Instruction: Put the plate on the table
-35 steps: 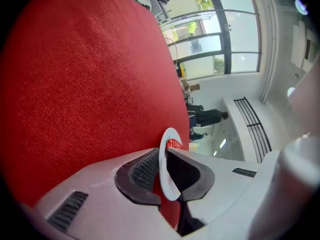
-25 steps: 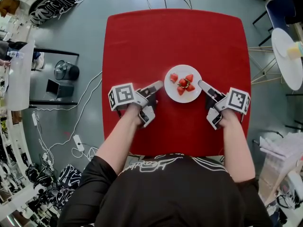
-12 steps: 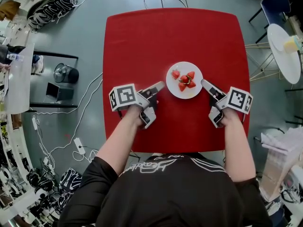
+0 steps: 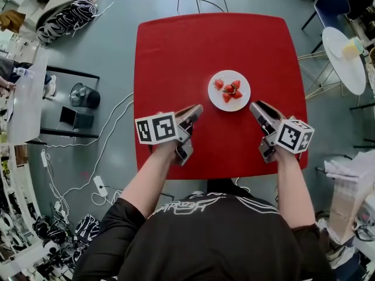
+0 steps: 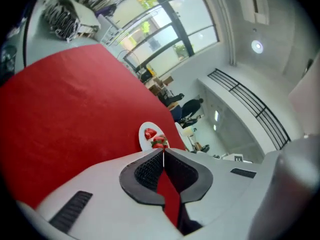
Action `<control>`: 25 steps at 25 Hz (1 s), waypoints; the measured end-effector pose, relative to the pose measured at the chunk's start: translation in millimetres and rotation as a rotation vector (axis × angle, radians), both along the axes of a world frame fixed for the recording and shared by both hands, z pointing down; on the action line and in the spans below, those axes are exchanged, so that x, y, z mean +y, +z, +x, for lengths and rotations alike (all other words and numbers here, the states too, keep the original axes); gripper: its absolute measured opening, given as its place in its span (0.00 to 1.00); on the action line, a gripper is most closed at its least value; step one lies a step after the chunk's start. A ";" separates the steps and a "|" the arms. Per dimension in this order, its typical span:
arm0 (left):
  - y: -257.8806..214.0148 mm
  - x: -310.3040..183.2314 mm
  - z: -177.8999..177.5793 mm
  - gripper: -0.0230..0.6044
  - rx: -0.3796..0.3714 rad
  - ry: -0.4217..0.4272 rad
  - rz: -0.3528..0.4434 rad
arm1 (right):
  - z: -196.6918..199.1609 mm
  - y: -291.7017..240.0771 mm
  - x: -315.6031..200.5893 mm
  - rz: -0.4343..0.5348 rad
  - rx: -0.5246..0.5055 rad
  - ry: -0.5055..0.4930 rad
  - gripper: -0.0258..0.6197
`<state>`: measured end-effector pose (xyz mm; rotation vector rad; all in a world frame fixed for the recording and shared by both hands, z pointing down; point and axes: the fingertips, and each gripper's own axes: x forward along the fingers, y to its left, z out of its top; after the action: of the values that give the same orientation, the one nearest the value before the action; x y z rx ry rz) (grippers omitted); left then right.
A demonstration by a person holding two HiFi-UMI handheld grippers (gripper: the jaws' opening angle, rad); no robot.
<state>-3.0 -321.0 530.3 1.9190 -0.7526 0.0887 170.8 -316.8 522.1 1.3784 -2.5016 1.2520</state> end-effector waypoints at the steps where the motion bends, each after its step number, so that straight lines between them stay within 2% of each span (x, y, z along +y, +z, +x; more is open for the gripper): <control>1: -9.4 8.0 2.1 0.05 -0.024 0.027 0.046 | -4.1 -8.3 9.2 0.035 0.021 -0.017 0.20; 3: -33.4 25.8 7.1 0.05 -0.052 0.089 0.149 | -12.5 -27.6 28.6 0.088 0.042 -0.042 0.12; 8: -101.3 84.3 13.7 0.05 -0.098 0.244 0.433 | -51.7 -86.2 87.3 0.243 0.062 -0.152 0.08; 13: -153.6 148.4 -1.6 0.04 -0.092 0.304 0.636 | -98.5 -130.9 158.4 0.396 0.162 -0.274 0.07; 16: -179.9 193.1 -8.2 0.04 -0.110 0.363 0.770 | -115.9 -157.0 199.0 0.485 0.213 -0.283 0.07; 19: -192.1 239.9 -16.7 0.04 -0.123 0.417 0.846 | -128.8 -169.3 239.4 0.524 0.228 -0.286 0.06; 25: -207.3 301.2 -38.3 0.04 -0.167 0.447 0.915 | -143.3 -184.4 302.8 0.537 0.235 -0.255 0.06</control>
<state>-41.3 -19.8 323.0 2.9667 -0.4799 0.2067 27.5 -14.0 337.7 1.1307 -2.8282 0.3580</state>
